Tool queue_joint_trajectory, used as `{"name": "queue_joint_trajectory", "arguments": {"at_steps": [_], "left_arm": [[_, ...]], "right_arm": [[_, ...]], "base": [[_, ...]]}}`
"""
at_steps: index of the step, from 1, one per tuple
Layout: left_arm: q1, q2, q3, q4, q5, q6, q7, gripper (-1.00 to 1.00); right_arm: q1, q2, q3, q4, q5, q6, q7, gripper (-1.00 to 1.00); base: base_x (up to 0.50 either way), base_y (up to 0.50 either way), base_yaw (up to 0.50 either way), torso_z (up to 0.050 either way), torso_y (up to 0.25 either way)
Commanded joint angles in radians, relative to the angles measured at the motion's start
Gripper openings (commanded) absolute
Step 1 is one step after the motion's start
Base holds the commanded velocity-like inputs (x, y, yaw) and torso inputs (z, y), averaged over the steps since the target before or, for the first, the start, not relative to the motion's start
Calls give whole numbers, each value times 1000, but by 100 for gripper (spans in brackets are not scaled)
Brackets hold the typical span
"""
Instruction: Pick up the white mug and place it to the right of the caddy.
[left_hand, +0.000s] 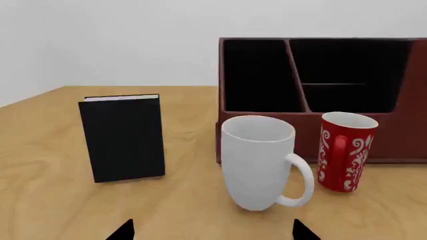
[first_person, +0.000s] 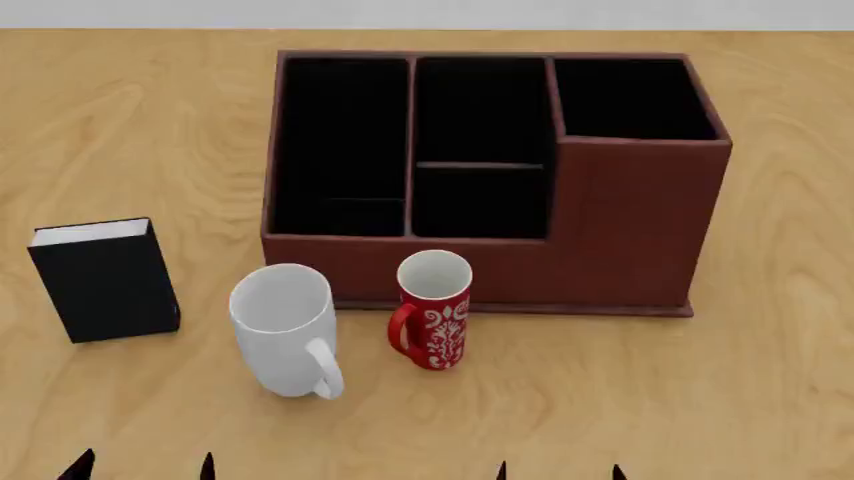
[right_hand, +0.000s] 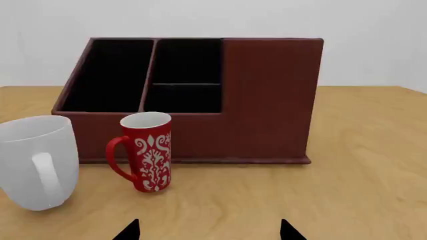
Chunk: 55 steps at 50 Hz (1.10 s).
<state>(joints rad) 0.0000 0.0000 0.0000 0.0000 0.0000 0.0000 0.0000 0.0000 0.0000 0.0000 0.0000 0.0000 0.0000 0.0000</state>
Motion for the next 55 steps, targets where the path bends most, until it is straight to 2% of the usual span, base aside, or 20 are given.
{"name": "queue_joint_trajectory", "arguments": {"at_steps": [1,13,22,25,31,41,55], "left_arm": [[0,-10,0,0,-10,0,0,100],[1,-44,53,-2,-44,4,-55,100],[-2,-56,27,42,-126,-34,-72,100],[-11,-71,29,93,-101,-57,-102,100],[-79,-95,19,223,-148,-159,-102,100],[-274,-174,6,439,-170,-364,-113,100],[-394,-300,-115,756,-201,-634,-163,100]], "right_arm": [[9,98,-120,15,98,-18,118,100],[9,112,-135,6,111,-8,130,100],[19,133,-140,-72,107,48,150,100],[36,139,-135,-111,112,76,158,100],[108,162,-114,-236,137,178,169,100],[262,202,-83,-422,179,372,183,100],[427,288,-19,-584,194,575,212,100]], "base": [[0,0,0,0,0],[0,0,0,0,0],[0,0,0,0,0],[0,0,0,0,0],[0,0,0,0,0],[0,0,0,0,0],[0,0,0,0,0]]}}
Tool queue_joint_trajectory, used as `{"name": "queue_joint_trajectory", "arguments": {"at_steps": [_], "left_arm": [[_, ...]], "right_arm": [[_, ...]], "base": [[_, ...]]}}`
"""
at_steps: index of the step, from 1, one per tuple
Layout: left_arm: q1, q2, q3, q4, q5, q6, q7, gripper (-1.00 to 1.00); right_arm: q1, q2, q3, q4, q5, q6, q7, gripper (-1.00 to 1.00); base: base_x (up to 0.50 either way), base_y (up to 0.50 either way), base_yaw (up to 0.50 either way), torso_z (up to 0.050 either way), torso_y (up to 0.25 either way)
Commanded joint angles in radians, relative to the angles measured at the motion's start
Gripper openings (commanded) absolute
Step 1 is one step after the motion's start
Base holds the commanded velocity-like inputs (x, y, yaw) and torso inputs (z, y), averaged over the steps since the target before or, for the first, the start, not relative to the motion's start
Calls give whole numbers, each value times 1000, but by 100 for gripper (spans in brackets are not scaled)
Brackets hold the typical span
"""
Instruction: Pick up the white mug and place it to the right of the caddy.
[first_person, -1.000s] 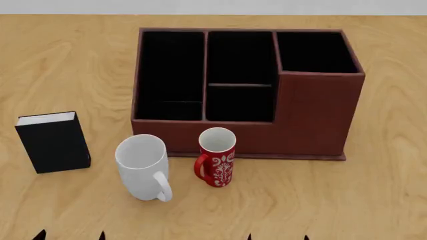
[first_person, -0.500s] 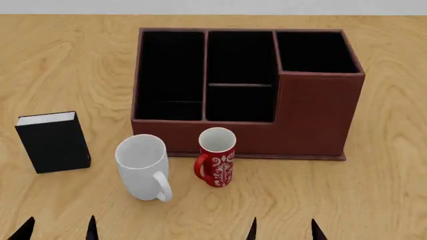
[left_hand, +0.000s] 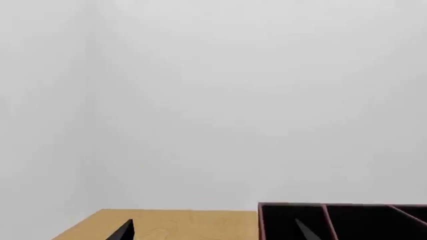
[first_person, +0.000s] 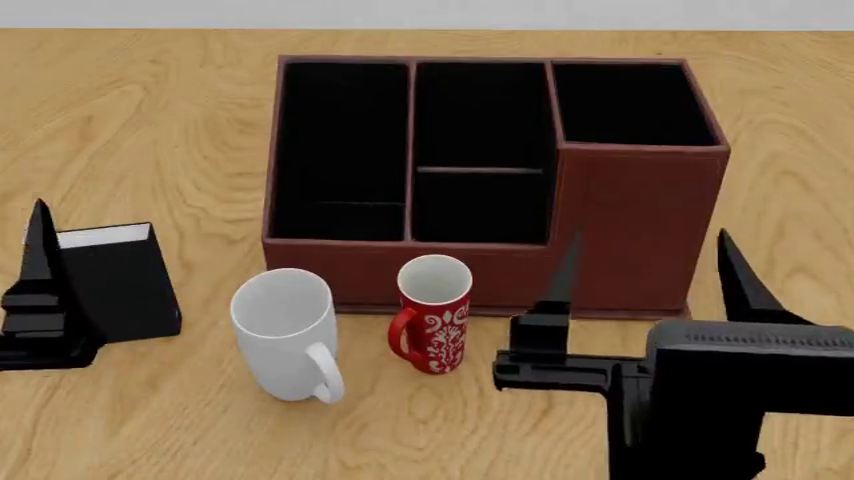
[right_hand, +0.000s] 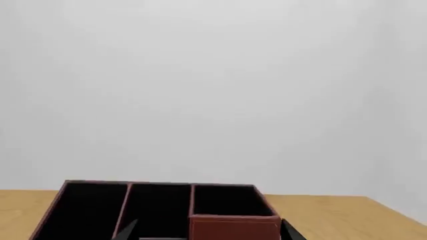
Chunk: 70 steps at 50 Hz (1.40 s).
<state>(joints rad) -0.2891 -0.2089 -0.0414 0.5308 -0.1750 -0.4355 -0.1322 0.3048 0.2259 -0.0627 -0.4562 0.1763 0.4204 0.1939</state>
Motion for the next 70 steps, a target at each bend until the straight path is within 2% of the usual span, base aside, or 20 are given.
{"name": "queue_joint_trajectory", "arguments": {"at_steps": [1,10,14,16,18,20,22,25,28,35,45,70], "left_arm": [[-116,-103,-85,251,-31,-230,-33,100],[-181,-183,-196,403,-49,-387,-58,100],[-194,-219,-269,480,-66,-470,-66,100],[-199,-245,-341,515,-106,-505,-81,100],[-169,-343,-381,516,-236,-485,-198,100],[-105,-519,-434,516,-478,-419,-421,100],[-39,-649,-466,516,-631,-342,-578,100],[38,-770,-485,515,-730,-248,-711,100],[73,-821,-478,514,-756,-190,-769,100],[47,-864,-425,504,-765,-144,-807,100],[15,-868,-369,474,-740,-113,-809,100],[53,-873,-399,476,-736,-89,-814,100]], "right_arm": [[130,69,48,-136,15,166,21,100],[187,116,86,-184,25,243,23,100],[202,133,104,-211,28,270,28,100],[210,143,114,-228,30,287,30,100],[216,150,125,-240,38,301,26,100],[223,162,136,-256,43,321,25,100],[230,168,145,-267,49,342,27,100],[228,169,151,-275,48,348,33,100],[225,166,159,-278,55,345,32,100],[222,166,158,-273,55,340,34,100],[209,160,144,-258,54,319,33,100],[224,164,100,-243,46,312,36,100]], "base": [[0,0,0,0,0],[0,0,0,0,0],[0,0,0,0,0],[0,0,0,0,0],[0,0,0,0,0],[0,0,0,0,0],[0,0,0,0,0],[0,0,0,0,0],[0,0,0,0,0],[57,-73,0,0,0],[143,-181,0,0,0],[170,-174,0,0,0]]}}
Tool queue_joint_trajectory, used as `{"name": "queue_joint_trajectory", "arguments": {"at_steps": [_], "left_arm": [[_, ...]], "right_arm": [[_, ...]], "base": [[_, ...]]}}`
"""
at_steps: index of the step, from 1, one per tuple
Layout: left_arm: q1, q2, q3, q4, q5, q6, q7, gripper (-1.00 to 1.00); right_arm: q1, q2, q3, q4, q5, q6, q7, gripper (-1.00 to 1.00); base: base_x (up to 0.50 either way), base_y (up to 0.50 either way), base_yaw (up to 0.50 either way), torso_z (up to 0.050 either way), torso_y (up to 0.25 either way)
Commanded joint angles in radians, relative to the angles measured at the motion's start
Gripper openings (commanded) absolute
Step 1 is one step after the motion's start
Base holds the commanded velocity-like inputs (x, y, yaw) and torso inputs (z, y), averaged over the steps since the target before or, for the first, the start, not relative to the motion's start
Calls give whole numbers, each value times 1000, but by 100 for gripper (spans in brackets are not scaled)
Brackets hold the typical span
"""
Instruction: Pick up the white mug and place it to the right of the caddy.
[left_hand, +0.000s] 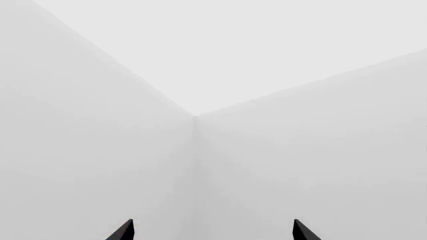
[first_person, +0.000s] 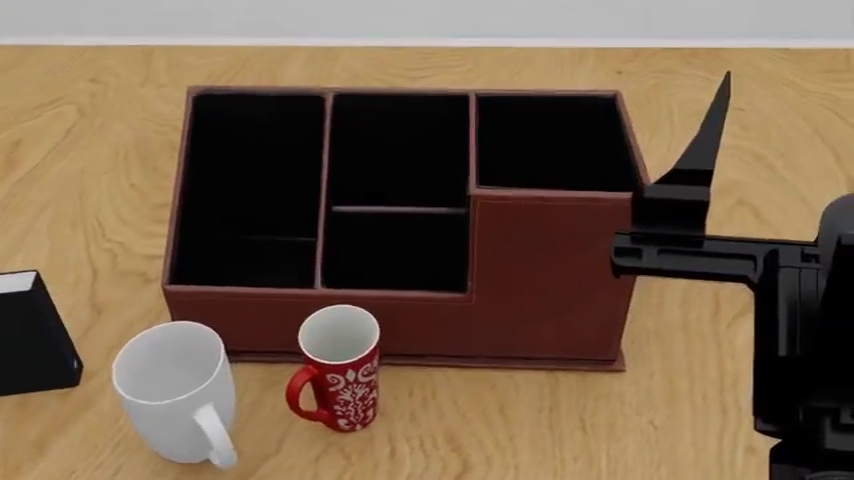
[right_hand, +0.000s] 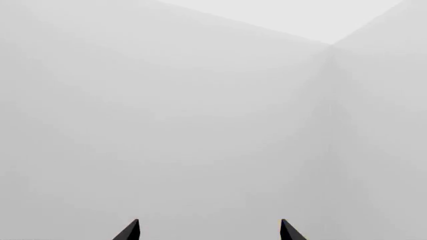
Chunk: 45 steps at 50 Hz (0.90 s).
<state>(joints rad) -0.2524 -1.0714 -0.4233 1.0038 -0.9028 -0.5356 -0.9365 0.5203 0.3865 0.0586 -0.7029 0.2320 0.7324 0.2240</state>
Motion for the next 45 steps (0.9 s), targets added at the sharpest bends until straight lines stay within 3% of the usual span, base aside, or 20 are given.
{"name": "queue_joint_trajectory", "arguments": {"at_steps": [1,17,28,36,45], "left_arm": [[18,-11,-20,3,-8,12,-10,100],[43,-37,-82,21,-46,14,-25,100],[42,-70,-107,27,-83,25,-47,100],[7,-92,-50,13,-81,51,-66,100],[15,-125,-105,21,-126,38,-80,100]], "right_arm": [[12,-1,-16,6,-3,10,8,100],[43,21,-33,-6,9,59,-2,100],[363,12,3,37,236,363,-122,100],[550,8,-95,131,318,492,-207,100],[734,-84,-237,280,368,652,-235,100]], "base": [[0,0,0,0,0],[-1,0,0,0,0],[0,0,0,0,0],[0,0,0,0,0],[0,0,0,0,0]]}}
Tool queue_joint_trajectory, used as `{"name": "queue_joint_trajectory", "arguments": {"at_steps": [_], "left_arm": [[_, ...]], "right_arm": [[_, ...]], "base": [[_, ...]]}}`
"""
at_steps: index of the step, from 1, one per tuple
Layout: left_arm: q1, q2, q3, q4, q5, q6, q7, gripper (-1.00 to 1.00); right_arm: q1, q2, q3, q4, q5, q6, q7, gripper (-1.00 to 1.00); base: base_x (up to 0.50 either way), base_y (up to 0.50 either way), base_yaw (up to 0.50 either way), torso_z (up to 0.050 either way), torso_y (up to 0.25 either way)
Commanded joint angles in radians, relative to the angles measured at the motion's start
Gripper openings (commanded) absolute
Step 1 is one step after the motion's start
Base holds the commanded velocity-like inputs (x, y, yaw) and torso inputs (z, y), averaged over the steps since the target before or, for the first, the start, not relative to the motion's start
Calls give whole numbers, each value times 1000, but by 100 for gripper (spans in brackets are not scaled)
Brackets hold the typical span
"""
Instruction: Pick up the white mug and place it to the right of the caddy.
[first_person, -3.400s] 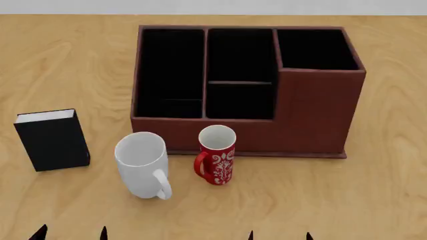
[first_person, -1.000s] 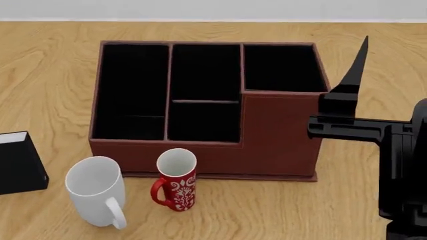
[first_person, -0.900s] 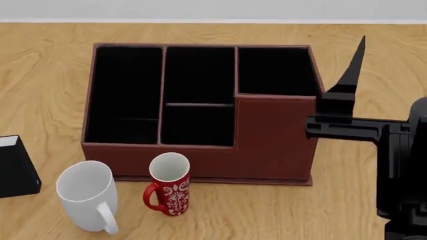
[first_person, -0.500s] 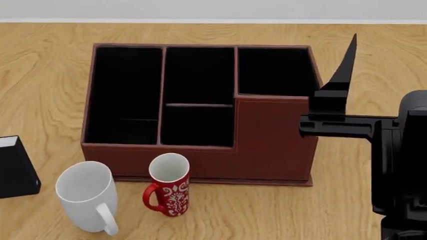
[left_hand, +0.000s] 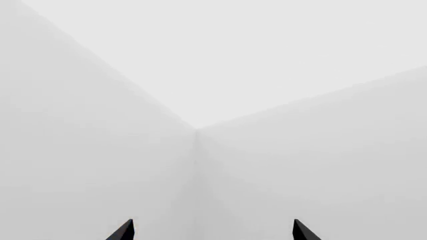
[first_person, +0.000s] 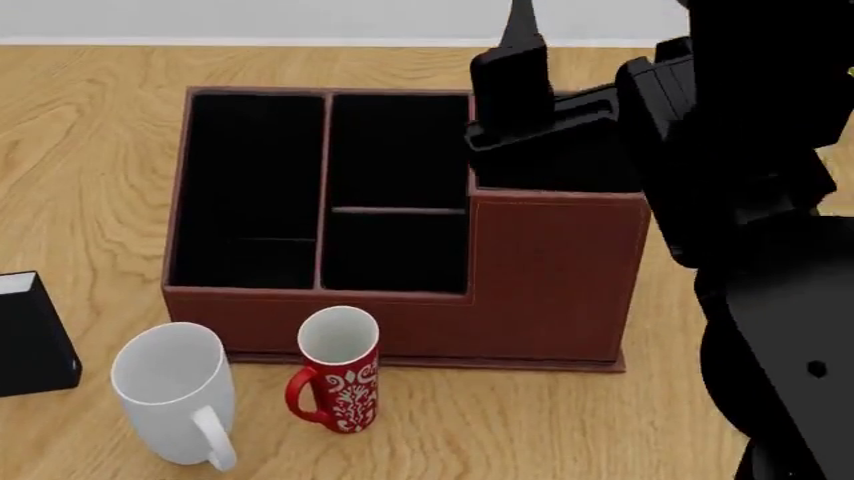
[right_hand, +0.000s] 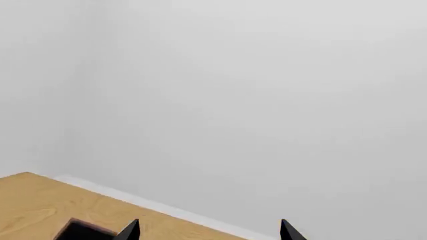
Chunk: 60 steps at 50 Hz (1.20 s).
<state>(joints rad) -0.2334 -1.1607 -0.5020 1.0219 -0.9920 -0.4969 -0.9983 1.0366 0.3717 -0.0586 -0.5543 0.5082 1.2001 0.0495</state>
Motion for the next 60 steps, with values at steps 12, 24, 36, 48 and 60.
{"name": "queue_joint_trajectory", "arguments": {"at_steps": [12,24,36,48,60], "left_arm": [[11,-46,-43,4,-40,11,-26,100],[53,-53,-98,16,-53,12,-34,100],[90,-40,-72,5,-3,41,-27,100],[134,-25,-112,11,4,48,-16,100],[159,-22,-130,8,9,61,-15,100]], "right_arm": [[339,-248,-150,220,239,357,-89,100],[310,-287,-219,290,446,353,15,100],[232,-264,-334,312,488,334,60,100],[145,-244,-380,311,551,334,138,100],[91,-247,-455,362,522,246,140,100]], "base": [[0,0,0,0,0],[0,0,0,0,0],[0,0,0,0,0],[0,0,0,0,0],[0,0,0,0,0]]}}
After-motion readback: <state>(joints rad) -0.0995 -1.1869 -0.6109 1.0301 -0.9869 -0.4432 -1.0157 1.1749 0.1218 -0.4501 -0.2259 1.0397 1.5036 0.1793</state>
